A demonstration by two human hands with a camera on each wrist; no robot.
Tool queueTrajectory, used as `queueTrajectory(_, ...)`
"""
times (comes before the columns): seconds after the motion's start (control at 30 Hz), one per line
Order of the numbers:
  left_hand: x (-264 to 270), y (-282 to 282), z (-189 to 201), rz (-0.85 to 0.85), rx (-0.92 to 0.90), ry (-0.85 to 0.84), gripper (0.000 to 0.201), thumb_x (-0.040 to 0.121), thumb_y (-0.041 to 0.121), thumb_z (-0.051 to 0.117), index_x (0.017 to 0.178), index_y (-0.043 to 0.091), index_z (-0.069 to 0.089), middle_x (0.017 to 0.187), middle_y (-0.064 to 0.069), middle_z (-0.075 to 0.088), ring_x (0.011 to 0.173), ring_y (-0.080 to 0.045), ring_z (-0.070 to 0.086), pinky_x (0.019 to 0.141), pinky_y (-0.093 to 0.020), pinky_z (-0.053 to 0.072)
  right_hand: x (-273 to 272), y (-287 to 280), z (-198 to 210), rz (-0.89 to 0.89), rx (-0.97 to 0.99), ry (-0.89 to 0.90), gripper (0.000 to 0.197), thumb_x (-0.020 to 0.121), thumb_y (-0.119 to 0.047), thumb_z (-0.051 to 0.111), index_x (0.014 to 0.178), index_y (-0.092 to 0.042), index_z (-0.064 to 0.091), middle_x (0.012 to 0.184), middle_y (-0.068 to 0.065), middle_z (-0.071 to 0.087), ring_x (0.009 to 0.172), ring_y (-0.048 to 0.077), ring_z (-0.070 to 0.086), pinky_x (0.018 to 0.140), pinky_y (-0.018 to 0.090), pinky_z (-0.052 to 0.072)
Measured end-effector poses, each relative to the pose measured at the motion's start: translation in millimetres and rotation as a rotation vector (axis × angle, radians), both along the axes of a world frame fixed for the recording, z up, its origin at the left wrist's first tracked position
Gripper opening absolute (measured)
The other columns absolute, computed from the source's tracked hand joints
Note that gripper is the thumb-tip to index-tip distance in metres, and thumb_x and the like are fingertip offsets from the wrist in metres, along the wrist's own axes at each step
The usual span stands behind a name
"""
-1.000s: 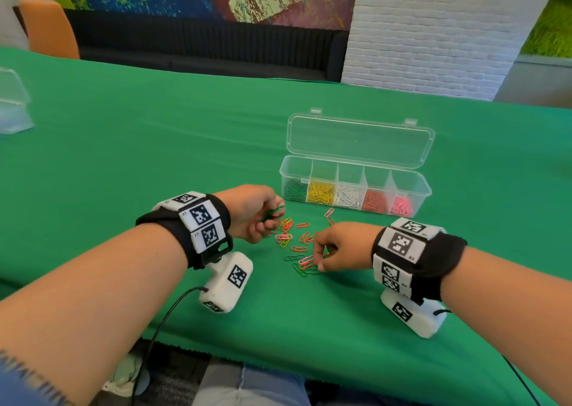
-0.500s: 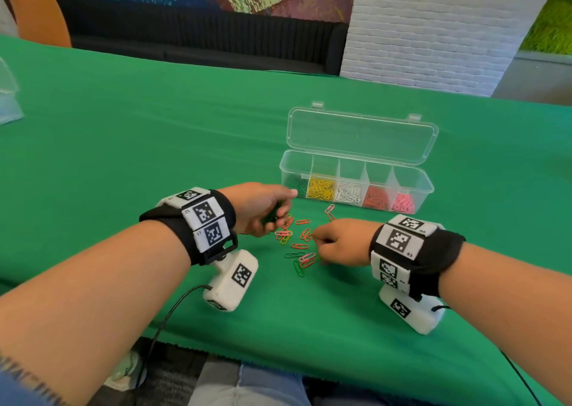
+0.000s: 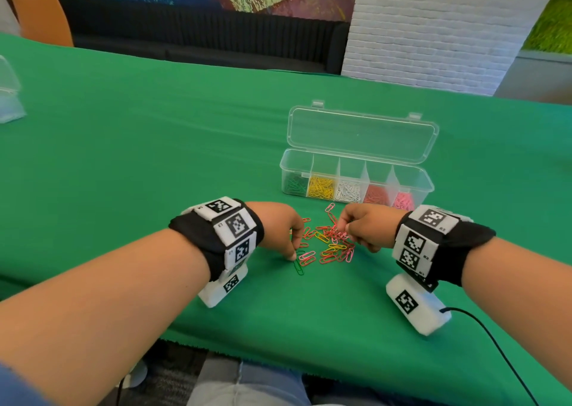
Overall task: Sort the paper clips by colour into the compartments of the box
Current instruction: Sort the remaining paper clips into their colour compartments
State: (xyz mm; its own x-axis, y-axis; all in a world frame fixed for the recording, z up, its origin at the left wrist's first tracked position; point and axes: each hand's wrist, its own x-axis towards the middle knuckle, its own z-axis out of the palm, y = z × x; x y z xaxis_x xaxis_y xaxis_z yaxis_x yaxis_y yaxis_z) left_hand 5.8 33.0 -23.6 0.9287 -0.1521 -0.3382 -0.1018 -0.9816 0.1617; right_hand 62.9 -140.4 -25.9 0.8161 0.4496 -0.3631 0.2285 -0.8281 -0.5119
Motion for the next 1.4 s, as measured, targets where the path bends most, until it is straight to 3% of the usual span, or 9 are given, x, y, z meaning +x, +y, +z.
queueTrajectory(0.13, -0.7, -3.1, 0.2, 0.007, 0.029, 0.021, 0.013, 0.083, 0.03, 0.068, 0.093, 0.022, 0.063, 0.069, 0.011, 0.048, 0.059, -0.003, 0.042, 0.05, -0.02, 0.031, -1.3, -11.1, 7.3, 0.045, -0.087, -0.02, 0.028, 0.092, -0.01, 0.043, 0.073, -0.024, 0.057, 0.057, -0.005, 0.042, 0.048, 0.01, 0.037, 0.046, 0.02, 0.033)
queueTrajectory(0.27, -1.7, -5.2, -0.5, -0.004, 0.041, 0.034, 0.003, 0.085, 0.024, 0.061, 0.087, 0.021, 0.06, 0.07, 0.009, 0.051, 0.062, -0.009, 0.045, 0.05, -0.019, 0.034, -4.4, -14.8, 11.4, 0.113, -0.113, -0.166, 0.015, 0.094, -0.024, 0.05, 0.093, -0.023, 0.065, 0.062, -0.015, 0.047, 0.056, -0.003, 0.04, 0.053, 0.013, 0.03)
queueTrajectory(0.57, -3.3, 6.5, 4.0, 0.069, -0.001, 0.078, 0.013, 0.086, 0.03, 0.053, 0.077, 0.02, 0.052, 0.066, 0.005, 0.049, 0.058, -0.011, 0.042, 0.058, -0.023, 0.037, -2.7, -8.4, 13.3, 0.191, -0.105, -0.287, 0.02, 0.095, -0.032, 0.05, 0.092, -0.02, 0.065, 0.063, -0.011, 0.046, 0.054, 0.001, 0.039, 0.05, 0.015, 0.029)
queueTrajectory(0.77, -6.0, 34.0, 11.8, 0.457, -0.833, 0.107, 0.025, 0.087, -0.002, 0.037, 0.066, 0.012, 0.038, 0.059, -0.005, 0.053, 0.041, -0.01, 0.038, 0.036, -0.015, 0.025, 5.1, 11.4, 18.5, 0.25, -0.104, -0.344, 0.003, 0.089, -0.03, 0.059, 0.087, -0.028, 0.059, 0.065, -0.012, 0.043, 0.057, 0.001, 0.04, 0.051, 0.018, 0.031)
queueTrajectory(1.0, -10.0, 58.2, 19.8, 0.542, -1.155, 0.007, 0.034, 0.077, -0.015, 0.027, 0.065, 0.015, 0.034, 0.055, -0.006, 0.041, 0.033, -0.007, 0.03, 0.032, -0.009, 0.015, 9.2, 66.0, 22.9, 0.492, -0.24, -0.443, 0.022, 0.09, -0.027, 0.058, 0.11, -0.028, 0.064, 0.063, -0.018, 0.031, 0.061, 0.004, 0.04, 0.052, 0.014, 0.026)
queueTrajectory(1.1, -10.0, 61.1, 18.1, 0.545, -1.148, 0.006, 0.034, 0.076, -0.015, 0.027, 0.073, 0.017, 0.041, 0.056, -0.003, 0.042, 0.034, -0.008, 0.031, 0.034, -0.01, 0.016, 10.5, 85.3, 22.3, 0.534, -0.294, -0.442, 0.025, 0.091, -0.028, 0.056, 0.115, -0.029, 0.063, 0.069, -0.017, 0.042, 0.083, 0.015, 0.052, 0.065, 0.018, 0.035)
queueTrajectory(1.17, -10.5, 60.8, 16.6, 0.521, -1.071, 0.025, 0.029, 0.075, -0.009, 0.035, 0.079, 0.017, 0.045, 0.06, -0.003, 0.04, 0.035, -0.007, 0.03, 0.035, -0.01, 0.016, 13.5, 95.5, 19.9, 0.54, -0.312, -0.444, 0.026, 0.09, -0.031, 0.057, 0.116, -0.028, 0.062, 0.097, -0.008, 0.061, 0.1, 0.019, 0.057, 0.078, 0.021, 0.036)
queueTrajectory(1.23, -11.8, 60.9, 15.2, 0.489, -1.003, 0.044, 0.025, 0.064, 0.002, 0.044, 0.083, 0.018, 0.048, 0.057, -0.001, 0.039, 0.035, -0.007, 0.029, 0.037, -0.01, 0.017, 16.5, 103.6, 17.0, 0.534, -0.34, -0.445, 0.03, 0.089, -0.033, 0.06, 0.118, -0.025, 0.062, 0.117, -0.001, 0.061, 0.103, 0.018, 0.057, 0.08, 0.023, 0.036)
queueTrajectory(1.4, -13.0, 68.4, 12.0, 0.474, -0.904, 0.037, 0.027, 0.084, -0.006, 0.039, 0.082, 0.018, 0.05, 0.037, 0.011, 0.038, 0.034, -0.005, 0.026, 0.041, -0.015, 0.016, 19.5, 112.1, 11.4, 0.527, -0.416, -0.396, 0.035, 0.084, -0.035, 0.066, 0.114, -0.018, 0.062, 0.098, 0.0, 0.057, 0.095, 0.02, 0.056, 0.074, 0.024, 0.037)
